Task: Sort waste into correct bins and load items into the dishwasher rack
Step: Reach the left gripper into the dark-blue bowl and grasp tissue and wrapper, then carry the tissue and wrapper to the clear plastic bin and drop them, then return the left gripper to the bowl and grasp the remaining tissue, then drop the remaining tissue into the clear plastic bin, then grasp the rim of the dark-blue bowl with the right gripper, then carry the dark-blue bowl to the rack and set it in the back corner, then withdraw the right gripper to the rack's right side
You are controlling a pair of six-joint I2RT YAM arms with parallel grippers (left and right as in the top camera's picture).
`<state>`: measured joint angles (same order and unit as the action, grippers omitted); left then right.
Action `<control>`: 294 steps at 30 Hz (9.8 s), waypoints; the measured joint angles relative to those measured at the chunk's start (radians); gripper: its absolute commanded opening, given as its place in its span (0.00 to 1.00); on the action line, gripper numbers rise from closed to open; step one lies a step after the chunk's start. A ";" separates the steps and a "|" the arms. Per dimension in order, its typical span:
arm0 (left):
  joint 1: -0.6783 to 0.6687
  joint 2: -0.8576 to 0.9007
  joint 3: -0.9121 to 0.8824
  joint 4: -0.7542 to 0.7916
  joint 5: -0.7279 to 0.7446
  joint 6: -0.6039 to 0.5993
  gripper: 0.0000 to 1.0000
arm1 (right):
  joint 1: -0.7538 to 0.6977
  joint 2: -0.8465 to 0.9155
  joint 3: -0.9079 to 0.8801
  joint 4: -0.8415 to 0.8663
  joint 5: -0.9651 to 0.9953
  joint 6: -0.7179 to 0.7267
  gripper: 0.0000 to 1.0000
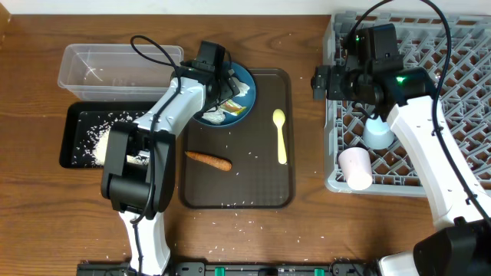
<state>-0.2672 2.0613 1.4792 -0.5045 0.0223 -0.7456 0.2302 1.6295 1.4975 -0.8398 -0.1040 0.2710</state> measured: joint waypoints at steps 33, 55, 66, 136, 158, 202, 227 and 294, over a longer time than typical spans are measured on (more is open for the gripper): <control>0.000 -0.121 0.000 -0.018 0.110 0.065 0.06 | 0.000 0.000 0.000 0.019 -0.031 -0.001 0.99; 0.281 -0.249 0.010 0.171 -0.140 0.119 0.30 | 0.003 0.000 0.000 0.021 -0.031 -0.001 0.99; 0.307 -0.146 0.010 0.246 -0.175 0.116 0.57 | 0.003 0.000 0.000 0.018 -0.031 -0.001 0.99; 0.256 -0.256 0.036 0.049 -0.165 0.179 0.15 | 0.010 0.000 -0.001 -0.027 -0.030 -0.052 0.99; 0.313 -0.573 0.032 -0.281 -0.103 0.254 0.90 | 0.298 0.191 0.005 0.488 0.042 0.129 0.99; 0.313 -0.642 0.032 -0.430 -0.082 0.256 0.95 | 0.320 0.524 0.090 0.336 0.094 0.252 0.01; 0.313 -0.642 0.032 -0.430 -0.081 0.256 1.00 | -0.215 -0.127 0.090 0.219 1.265 -0.008 0.01; 0.313 -0.642 0.032 -0.430 -0.081 0.256 0.99 | -0.329 0.037 0.096 0.418 0.345 -0.931 0.99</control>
<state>0.0460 1.4197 1.5116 -0.9340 -0.0589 -0.4892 -0.0986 1.6665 1.5932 -0.4221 0.2409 -0.6598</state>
